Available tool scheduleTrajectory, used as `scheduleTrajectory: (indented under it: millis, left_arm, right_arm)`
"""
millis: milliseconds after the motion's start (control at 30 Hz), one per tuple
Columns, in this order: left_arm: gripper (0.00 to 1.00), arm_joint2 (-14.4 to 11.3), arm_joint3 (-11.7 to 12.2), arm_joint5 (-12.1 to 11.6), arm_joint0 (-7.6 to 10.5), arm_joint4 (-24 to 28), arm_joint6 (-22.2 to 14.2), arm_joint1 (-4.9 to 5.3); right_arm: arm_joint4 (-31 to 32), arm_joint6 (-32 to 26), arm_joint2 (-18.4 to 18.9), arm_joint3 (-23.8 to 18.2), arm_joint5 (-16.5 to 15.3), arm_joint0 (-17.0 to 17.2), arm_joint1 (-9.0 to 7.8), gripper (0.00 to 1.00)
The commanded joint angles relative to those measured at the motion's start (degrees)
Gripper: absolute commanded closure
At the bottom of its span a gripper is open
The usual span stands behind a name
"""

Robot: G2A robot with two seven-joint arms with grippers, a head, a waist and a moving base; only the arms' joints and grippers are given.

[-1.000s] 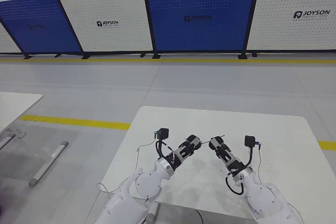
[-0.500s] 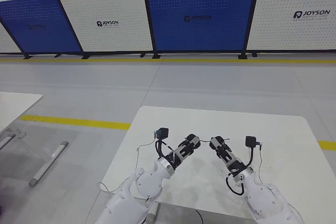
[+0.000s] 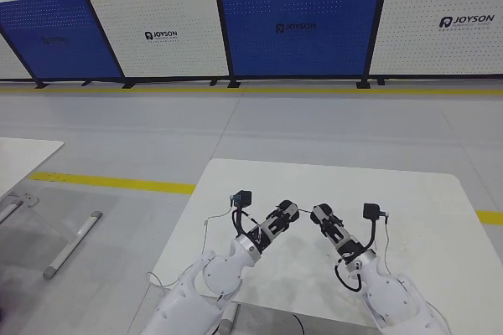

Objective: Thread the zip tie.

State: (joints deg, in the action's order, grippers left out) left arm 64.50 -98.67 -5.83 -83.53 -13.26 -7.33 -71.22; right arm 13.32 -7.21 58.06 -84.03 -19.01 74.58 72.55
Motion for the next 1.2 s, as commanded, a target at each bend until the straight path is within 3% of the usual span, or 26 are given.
scheduleTrajectory:
  millis: [0,533,733,933,1000,1167]
  left_arm:
    - [1.0,0.0,0.0,0.0,-0.01,-0.1,0.0,0.01]
    - [1.0,0.0,-0.6,-0.4,-0.8,-1.0,-0.6,0.27]
    - [1.0,-0.3,0.0,0.5,-0.46,-1.4,-0.1,0.23]
    - [1.0,-0.8,0.4,0.8,-0.09,-1.8,0.5,0.14]
    - [1.0,-0.8,0.4,1.0,0.0,-2.1,0.7,0.12]
    - [1.0,-0.7,0.2,1.4,0.13,-1.7,1.3,0.09]
  right_arm:
    - [0.2,-0.1,0.0,0.0,0.1,0.0,0.07,1.0]
    - [-0.5,-3.2,1.0,-0.4,1.2,0.1,0.39,1.0]
    - [-0.6,-4.2,1.2,0.0,1.1,0.1,0.5,0.76]
    - [-0.1,-4.5,1.1,0.2,0.9,-0.1,0.67,0.69]
    - [0.4,-4.4,1.1,0.2,1.0,-0.1,0.71,0.74]
    - [1.2,-4.0,1.1,0.2,1.1,0.0,0.84,0.75]
